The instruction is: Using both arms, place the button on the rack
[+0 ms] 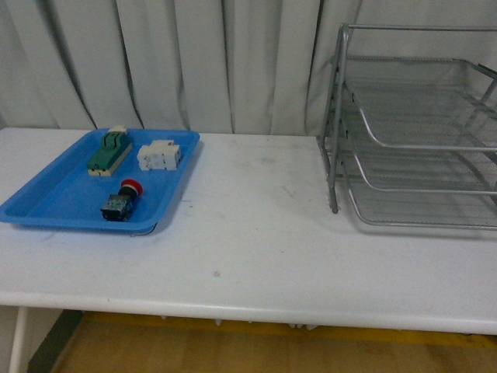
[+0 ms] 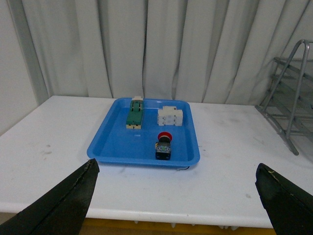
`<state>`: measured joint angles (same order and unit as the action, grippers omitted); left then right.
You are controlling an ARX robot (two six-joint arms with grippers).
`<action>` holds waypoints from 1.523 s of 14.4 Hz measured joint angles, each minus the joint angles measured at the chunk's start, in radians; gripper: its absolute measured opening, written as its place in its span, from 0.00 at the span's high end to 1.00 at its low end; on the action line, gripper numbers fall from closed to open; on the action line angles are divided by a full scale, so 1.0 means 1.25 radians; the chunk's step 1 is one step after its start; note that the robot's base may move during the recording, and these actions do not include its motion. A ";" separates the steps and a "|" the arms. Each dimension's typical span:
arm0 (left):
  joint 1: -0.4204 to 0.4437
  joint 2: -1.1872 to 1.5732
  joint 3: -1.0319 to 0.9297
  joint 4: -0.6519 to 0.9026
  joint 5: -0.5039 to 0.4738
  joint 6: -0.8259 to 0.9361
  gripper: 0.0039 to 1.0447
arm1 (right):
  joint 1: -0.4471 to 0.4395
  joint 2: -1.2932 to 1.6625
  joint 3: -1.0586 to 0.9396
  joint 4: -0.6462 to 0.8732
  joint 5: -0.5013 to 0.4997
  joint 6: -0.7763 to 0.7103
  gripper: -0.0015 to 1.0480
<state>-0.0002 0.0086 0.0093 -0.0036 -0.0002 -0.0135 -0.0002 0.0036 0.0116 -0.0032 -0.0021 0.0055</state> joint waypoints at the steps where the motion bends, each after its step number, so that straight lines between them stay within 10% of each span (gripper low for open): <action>1: 0.000 0.000 0.000 0.000 0.000 0.000 0.06 | 0.000 0.000 0.000 0.000 0.000 0.000 0.06; 20: 0.000 0.000 0.000 0.000 0.000 0.000 0.06 | 0.000 0.000 0.000 0.000 0.000 0.000 0.06; 22: 0.000 0.000 0.000 0.000 0.000 0.000 0.06 | -0.150 0.172 0.028 0.110 -0.201 0.107 0.06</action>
<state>-0.0002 0.0086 0.0093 -0.0032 0.0002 -0.0132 -0.1871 0.2180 0.0471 0.1341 -0.2531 0.1398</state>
